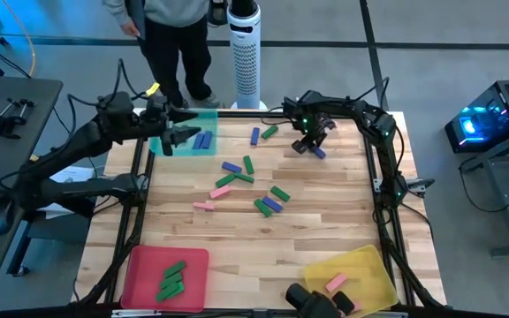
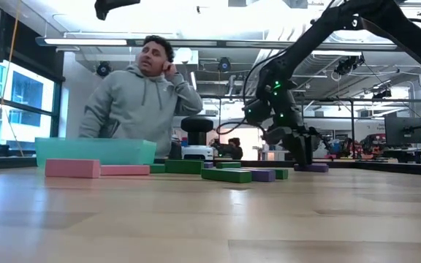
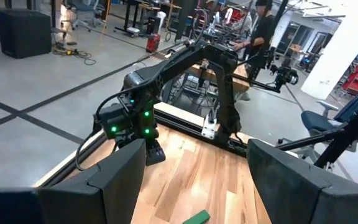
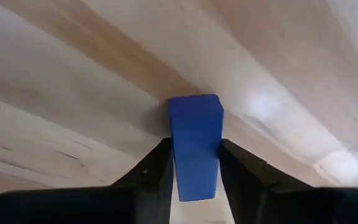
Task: Sort blocks
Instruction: Put the blue block into the blue bin, then adjust the yellow bin
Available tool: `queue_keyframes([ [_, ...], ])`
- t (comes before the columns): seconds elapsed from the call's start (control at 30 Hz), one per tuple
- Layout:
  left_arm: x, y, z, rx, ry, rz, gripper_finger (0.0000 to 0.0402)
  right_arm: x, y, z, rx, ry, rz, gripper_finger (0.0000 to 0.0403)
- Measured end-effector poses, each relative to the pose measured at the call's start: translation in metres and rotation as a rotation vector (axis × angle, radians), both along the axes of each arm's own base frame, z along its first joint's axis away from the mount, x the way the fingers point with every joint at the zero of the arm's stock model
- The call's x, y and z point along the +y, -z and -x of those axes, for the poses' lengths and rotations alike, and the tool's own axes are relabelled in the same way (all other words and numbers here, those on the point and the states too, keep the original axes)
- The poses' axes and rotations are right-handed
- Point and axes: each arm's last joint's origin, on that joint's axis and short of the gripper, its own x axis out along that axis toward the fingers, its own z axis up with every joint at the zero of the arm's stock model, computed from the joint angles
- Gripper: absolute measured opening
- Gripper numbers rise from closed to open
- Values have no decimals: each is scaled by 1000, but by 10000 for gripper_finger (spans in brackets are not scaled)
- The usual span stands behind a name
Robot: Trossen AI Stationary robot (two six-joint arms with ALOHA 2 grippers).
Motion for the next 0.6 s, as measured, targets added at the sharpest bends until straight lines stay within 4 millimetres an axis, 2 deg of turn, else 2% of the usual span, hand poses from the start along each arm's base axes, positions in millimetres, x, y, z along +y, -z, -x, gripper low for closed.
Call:
queue_keyframes([
  [0.13,0,0,1,0,-27,-4,268,-5,-4,-7,-74,8,27,49],
  [0.23,2,1,0,10,-63,-5,268,-11,-9,-10,-139,17,31,28],
  [0.37,5,3,-4,25,-86,2,268,-17,-18,-16,-205,-16,22,23],
  [0.6,11,6,-10,44,-156,1,268,-20,-49,-34,-281,-7,82,25],
])
